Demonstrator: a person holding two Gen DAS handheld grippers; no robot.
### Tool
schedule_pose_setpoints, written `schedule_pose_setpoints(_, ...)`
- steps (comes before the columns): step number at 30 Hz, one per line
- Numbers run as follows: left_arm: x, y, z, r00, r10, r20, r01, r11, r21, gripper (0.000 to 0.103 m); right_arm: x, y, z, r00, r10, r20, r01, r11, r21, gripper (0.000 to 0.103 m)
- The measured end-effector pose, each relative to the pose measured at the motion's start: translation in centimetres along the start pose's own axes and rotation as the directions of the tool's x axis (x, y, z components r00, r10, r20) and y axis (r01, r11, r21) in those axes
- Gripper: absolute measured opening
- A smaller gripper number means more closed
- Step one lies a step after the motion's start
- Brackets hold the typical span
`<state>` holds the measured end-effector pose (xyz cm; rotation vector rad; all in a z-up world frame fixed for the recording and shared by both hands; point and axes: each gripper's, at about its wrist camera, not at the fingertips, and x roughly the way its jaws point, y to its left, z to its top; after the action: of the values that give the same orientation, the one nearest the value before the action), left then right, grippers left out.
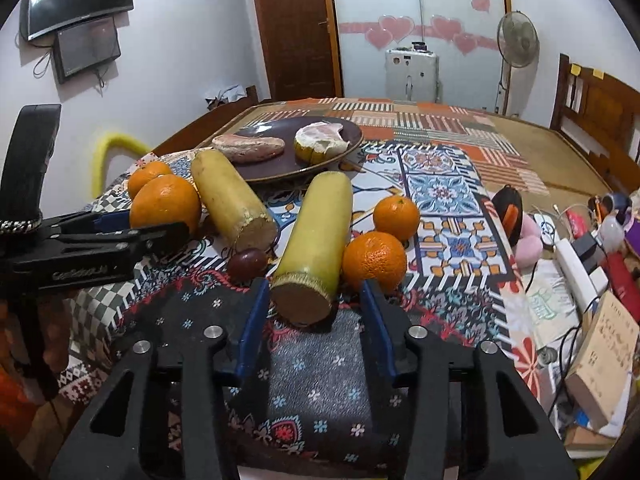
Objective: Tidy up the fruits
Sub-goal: 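Grasp the large Dole-sticker orange with the left tool while the right tool grasps a yellow gourd, then lift and carry the orange toward the plate with the left tool while the right tool carries the gourd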
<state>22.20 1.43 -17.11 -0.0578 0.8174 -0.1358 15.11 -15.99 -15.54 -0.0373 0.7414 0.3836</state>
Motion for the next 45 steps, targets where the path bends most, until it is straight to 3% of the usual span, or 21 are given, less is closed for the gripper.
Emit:
schedule_pose_setpoints(3, -0.2, 0.1, -0.1, 1.000, -0.007, 0.002, 0.007, 1.000, 0.013, 0.067, 0.3, 0.4, 0.1, 1.000, 0.019, -0.018, -0.019, 1.000, -0.001, 0.037)
schedule_pose_setpoints(15, -3.1, 1.3, -2.9, 1.000, -0.004, -0.003, 0.004, 0.999, 0.048, 0.067, 2.1, -0.2, 0.8, 0.999, 0.041, -0.029, -0.038, 0.996, 0.080, 0.037)
schedule_pose_setpoints(32, -6.9, 2.1, -6.5, 1.000, -0.010, -0.014, 0.010, 0.999, 0.042, 0.067, -2.7, 0.6, -2.7, 0.995, 0.039, -0.092, -0.043, 0.998, -0.044, 0.037)
schedule_pose_setpoints(38, -6.9, 2.0, -6.4, 1.000, -0.008, -0.008, 0.009, 0.999, 0.049, 0.067, -2.2, 0.3, -1.5, 0.996, 0.025, -0.085, -0.030, 0.998, -0.050, 0.042)
schedule_pose_setpoints(45, -6.5, 2.2, -5.9, 1.000, -0.024, -0.003, 0.025, 0.998, 0.056, 0.067, 0.2, 0.3, 0.2, 0.993, 0.030, -0.110, -0.036, 0.998, -0.056, 0.043)
